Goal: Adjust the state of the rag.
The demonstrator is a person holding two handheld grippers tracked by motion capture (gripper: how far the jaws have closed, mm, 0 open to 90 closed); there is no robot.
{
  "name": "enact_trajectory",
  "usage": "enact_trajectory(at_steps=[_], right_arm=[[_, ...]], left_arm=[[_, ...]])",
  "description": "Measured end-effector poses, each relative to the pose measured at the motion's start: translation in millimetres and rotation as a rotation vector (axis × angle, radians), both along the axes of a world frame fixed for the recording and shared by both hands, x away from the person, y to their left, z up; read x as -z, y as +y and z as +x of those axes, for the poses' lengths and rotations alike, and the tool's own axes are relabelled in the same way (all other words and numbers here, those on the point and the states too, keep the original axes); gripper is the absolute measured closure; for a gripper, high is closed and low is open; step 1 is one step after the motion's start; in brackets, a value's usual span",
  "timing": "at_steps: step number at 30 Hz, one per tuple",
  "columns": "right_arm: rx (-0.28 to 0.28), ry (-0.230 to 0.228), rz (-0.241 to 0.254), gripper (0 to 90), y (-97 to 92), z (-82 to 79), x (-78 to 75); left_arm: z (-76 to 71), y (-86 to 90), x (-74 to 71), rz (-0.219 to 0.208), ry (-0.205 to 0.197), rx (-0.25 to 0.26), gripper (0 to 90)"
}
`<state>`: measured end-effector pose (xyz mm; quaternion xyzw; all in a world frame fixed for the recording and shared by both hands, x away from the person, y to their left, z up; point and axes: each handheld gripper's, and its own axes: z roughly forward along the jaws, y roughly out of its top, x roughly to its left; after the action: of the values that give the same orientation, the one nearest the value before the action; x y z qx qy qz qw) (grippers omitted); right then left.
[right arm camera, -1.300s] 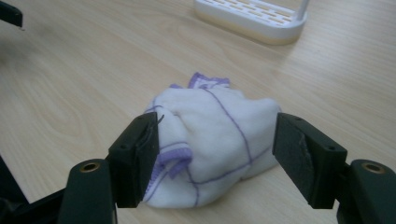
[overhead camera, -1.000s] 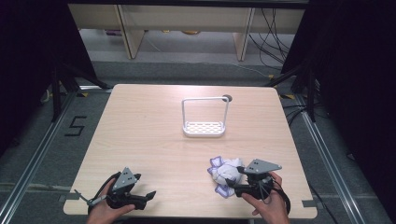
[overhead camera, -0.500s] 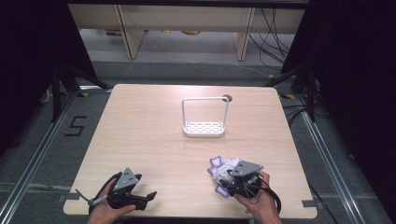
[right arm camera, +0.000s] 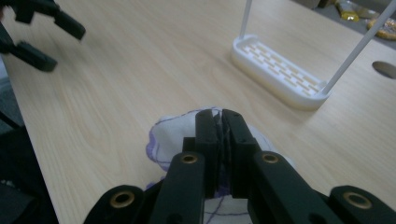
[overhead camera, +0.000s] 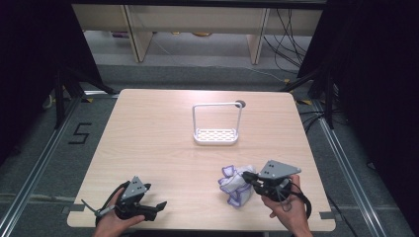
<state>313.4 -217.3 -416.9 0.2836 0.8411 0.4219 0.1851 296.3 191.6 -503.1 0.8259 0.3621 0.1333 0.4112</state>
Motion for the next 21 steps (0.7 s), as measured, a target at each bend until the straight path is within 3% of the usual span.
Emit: enact_trajectory(at_steps=[3,5,6,7,11,14,15,17,21], right_arm=[[-0.001,0.003,0.033,86.0,-4.5,0.7,-10.1],[-0.002,-0.021,0.06,86.1,-8.0,1.4,-19.2],[-0.01,-0.03,0.093,86.1,-8.9,0.4,-29.0],[-0.01,-0.03,0.093,86.1,-8.9,0.4,-29.0],[-0.031,-0.086,0.12,86.3,-4.9,-1.8,-52.4],[-0.048,-0.108,0.131,86.3,0.3,-2.3,-65.0],[-0.042,-0.114,0.147,86.3,3.2,-3.1,-67.3],[-0.064,-0.139,0.131,86.3,5.2,-1.3,-72.2],[-0.066,-0.14,0.148,86.3,11.5,-0.3,-75.9]], left_arm=[[0.8,-6.1,-1.9,-0.024,-0.011,0.016,15.1],[1.2,-9.7,-3.2,-0.028,-0.028,0.034,15.3],[1.1,-15.9,-4.4,-0.052,-0.034,0.039,15.4],[1.1,-15.9,-4.4,-0.052,-0.034,0.039,15.6],[4.4,-27.9,-5.9,-0.049,-0.028,0.07,15.7],[1.9,-35.0,-7.0,-0.108,-0.029,0.079,15.7],[0.4,-36.5,-9.3,-0.113,-0.023,0.085,15.8],[-0.3,-37.9,-10.0,-0.12,-0.029,0.091,16.3],[-6.6,-56.6,-15.7,-0.198,-0.031,0.153,18.0]])
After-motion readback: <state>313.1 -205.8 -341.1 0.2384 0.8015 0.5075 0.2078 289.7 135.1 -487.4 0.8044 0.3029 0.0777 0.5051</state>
